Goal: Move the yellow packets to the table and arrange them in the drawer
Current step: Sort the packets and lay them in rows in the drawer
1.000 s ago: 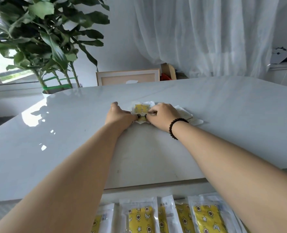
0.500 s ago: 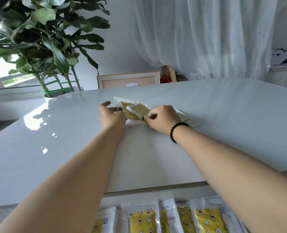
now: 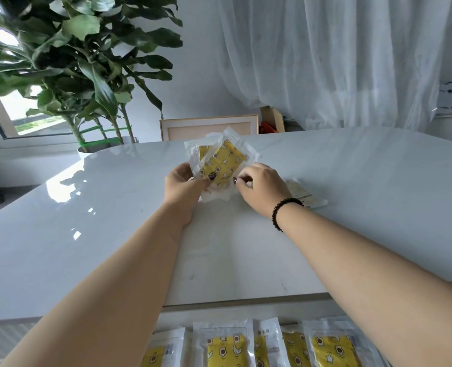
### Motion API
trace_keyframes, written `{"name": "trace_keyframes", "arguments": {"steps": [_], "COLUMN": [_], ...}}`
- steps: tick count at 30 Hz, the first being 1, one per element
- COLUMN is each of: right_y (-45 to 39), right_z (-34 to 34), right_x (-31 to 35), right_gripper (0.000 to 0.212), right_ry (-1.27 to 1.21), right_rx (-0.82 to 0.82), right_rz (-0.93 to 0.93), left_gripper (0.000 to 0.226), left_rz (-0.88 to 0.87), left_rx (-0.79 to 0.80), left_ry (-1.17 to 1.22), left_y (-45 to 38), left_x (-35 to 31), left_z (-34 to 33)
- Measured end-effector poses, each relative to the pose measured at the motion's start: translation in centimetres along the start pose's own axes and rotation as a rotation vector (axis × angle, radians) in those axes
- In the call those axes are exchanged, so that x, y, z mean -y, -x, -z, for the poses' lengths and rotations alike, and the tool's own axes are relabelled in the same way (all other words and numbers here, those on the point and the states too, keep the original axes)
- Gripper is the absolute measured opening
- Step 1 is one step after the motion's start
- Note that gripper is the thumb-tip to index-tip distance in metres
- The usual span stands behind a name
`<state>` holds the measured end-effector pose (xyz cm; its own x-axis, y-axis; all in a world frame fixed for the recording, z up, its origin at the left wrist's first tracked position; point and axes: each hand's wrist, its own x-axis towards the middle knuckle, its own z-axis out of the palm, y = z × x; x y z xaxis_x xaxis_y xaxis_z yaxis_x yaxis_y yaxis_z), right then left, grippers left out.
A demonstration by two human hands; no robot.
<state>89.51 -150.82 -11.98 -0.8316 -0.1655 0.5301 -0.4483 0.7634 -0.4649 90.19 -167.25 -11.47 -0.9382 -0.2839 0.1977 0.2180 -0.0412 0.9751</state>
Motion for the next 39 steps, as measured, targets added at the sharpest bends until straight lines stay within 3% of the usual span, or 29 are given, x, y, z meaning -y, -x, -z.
{"name": "trace_keyframes", "arguments": {"steps": [5, 12, 16, 18, 21, 26, 27, 30, 34, 36, 39], "right_y": [-0.2, 0.0, 0.0, 0.3, 0.6, 0.5, 0.6, 0.7, 0.7, 0.7, 0.4], "right_z": [0.3, -0.1, 0.3, 0.4, 0.3, 1.0, 1.1, 1.2, 1.1, 1.0, 1.0], "right_x": [-0.2, -0.2, -0.1, 0.3, 0.8, 1.6, 1.7, 2.2, 2.2, 1.5, 0.6], "right_gripper": [0.039, 0.044, 0.033, 0.058, 0.079, 0.049, 0.045, 0.034, 0.025, 0.027, 0.033], "right_ry": [-0.131, -0.092, 0.244, 0.429, 0.482, 0.325, 0.301, 0.371, 0.429, 0.373, 0.059], "right_rx": [-0.101, -0.097, -0.048, 0.094, 0.214, 0.251, 0.257, 0.285, 0.201, 0.084, -0.213], "right_rz": [-0.157, -0.029, -0.207, -0.388, -0.502, -0.385, -0.353, -0.24, -0.138, -0.111, -0.087], "left_gripper": [0.038, 0.029, 0.029, 0.027, 0.059, 0.113, 0.115, 0.102, 0.046, 0.039, 0.035], "left_rz": [-0.018, -0.058, 0.021, 0.062, 0.129, 0.181, 0.177, 0.127, 0.075, 0.072, 0.036], "left_rx": [0.124, 0.163, 0.005, -0.049, -0.109, -0.171, -0.181, -0.221, -0.189, -0.165, -0.124], "left_ry": [0.012, -0.186, -0.03, 0.069, 0.112, 0.039, 0.026, 0.011, -0.066, -0.133, -0.247], "left_y": [0.2, 1.1, 0.3, -0.4, -0.8, -0.8, -0.8, -0.8, -0.5, -0.3, -0.1], "left_x": [0.0, -0.3, 0.0, 0.2, 0.3, -0.1, 0.0, 0.1, -0.1, 0.0, 0.1], "left_z": [-0.2, -1.0, -0.7, -0.3, -0.1, -0.1, -0.1, 0.1, -0.3, -0.6, -0.8]}}
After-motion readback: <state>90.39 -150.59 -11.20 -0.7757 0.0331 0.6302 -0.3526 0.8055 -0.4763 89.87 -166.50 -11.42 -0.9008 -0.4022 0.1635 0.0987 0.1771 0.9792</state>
